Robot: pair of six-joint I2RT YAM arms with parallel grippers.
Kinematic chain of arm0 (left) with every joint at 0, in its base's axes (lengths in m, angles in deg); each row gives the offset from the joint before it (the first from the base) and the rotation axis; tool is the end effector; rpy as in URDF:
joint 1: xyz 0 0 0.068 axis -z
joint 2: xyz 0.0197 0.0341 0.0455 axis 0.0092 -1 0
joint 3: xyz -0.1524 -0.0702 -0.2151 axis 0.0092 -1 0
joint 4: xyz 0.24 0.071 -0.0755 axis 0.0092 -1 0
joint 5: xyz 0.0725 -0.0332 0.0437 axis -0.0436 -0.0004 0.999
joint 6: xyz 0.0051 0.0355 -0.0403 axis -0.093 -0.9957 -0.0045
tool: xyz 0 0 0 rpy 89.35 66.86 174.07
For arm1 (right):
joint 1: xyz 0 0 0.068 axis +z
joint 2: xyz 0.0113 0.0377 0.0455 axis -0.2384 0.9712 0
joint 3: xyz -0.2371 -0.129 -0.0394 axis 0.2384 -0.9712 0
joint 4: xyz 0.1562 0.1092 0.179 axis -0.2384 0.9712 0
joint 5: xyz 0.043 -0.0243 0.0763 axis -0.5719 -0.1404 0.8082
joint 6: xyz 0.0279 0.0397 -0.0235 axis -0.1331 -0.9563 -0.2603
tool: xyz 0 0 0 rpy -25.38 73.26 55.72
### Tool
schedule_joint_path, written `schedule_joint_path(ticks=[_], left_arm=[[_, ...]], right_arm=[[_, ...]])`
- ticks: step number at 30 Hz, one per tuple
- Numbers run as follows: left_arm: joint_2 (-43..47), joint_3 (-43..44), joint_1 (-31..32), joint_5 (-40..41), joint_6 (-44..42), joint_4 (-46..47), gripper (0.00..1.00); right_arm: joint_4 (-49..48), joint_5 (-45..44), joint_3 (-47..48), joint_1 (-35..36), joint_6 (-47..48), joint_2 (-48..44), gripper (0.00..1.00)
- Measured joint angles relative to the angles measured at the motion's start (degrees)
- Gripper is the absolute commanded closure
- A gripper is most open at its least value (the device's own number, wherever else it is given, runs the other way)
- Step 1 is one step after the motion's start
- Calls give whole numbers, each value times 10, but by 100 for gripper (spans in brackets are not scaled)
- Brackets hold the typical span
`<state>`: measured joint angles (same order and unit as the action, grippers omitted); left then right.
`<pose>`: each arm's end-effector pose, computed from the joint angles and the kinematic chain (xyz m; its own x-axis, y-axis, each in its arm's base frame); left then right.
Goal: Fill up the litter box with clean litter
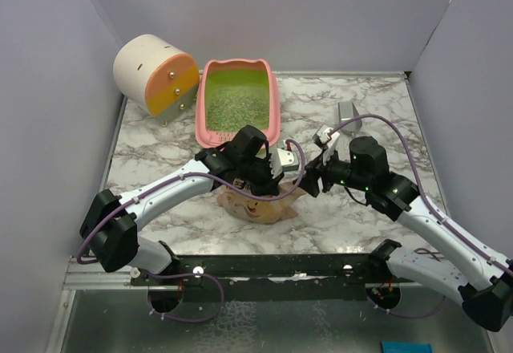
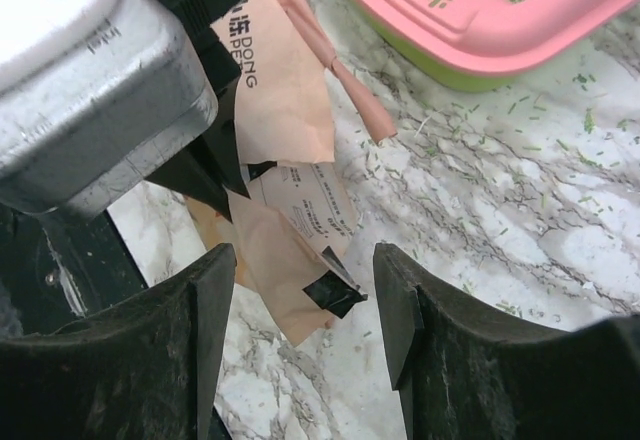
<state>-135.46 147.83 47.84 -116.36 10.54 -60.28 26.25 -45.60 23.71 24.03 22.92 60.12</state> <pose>0.1912 -0.2353 0.2778 -0.2383 0.5831 -0.7767 0.9711 0.1519 -0.1840 0.1522 0.1324 0.3105 -0.3937 -0.2448 -0.8861 -0.7840 0.5927 0.1846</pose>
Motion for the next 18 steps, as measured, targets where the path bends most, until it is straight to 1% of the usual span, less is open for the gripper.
schedule_joint_path(ticks=[11, 18], left_arm=[[0, 0, -9, -2, 24, 9, 100], [0, 0, -11, -8, 36, 11, 100]], right_arm=[[0, 53, -36, 9, -3, 8, 43], [-10, 58, -37, 15, -5, 49, 43]])
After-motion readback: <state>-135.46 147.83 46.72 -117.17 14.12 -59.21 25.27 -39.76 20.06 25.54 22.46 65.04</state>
